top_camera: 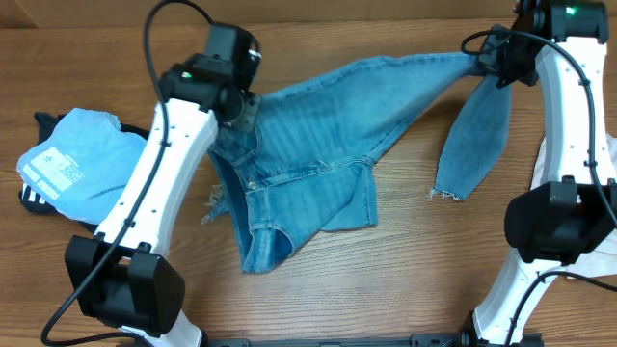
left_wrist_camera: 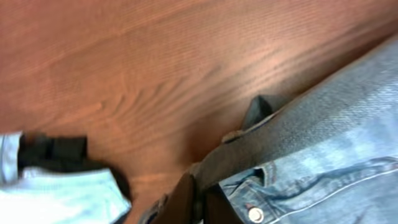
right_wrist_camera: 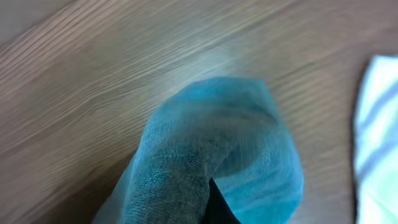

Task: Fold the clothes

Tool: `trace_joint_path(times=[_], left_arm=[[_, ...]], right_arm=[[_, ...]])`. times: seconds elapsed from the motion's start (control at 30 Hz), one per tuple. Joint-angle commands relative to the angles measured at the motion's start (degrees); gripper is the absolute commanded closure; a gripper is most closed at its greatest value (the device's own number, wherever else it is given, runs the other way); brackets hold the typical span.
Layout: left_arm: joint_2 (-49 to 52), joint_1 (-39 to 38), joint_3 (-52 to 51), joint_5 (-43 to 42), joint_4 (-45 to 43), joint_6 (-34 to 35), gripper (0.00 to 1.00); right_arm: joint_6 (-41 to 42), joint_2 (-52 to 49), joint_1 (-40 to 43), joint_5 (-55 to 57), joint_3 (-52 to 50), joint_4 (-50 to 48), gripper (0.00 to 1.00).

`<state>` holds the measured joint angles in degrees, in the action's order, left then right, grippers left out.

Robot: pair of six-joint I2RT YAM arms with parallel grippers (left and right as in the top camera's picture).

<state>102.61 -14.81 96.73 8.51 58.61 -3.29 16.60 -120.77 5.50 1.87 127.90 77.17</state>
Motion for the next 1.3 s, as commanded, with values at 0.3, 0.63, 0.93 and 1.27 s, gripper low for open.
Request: trace_joint_path(times=[0.3,0.63,0.93,1.27], left_arm=[[10.5,3.3,1.8,-1.8,-12.0,-1.3,0.96],[10.5,5.5,1.8,2.4,-8.9,0.1,0.96],[10.5,5.5,1.8,2.4,-9.0,0.1,0.96],[10.5,5.3,1.8,1.9,-11.1,0.1,0.96]], right_arm=[[-14.1,-8.0,-0.2,-4.3,0.7,-11.5,0.90],[-0.3,-7.9,-0.1,12.3,0.8,-0.7,0.91],[-0.4,-7.9,-0.1,12.5,0.8,0.8,0.75],[0.4,-7.9,-1.8,-1.4,-13.6,9.1,0.42]])
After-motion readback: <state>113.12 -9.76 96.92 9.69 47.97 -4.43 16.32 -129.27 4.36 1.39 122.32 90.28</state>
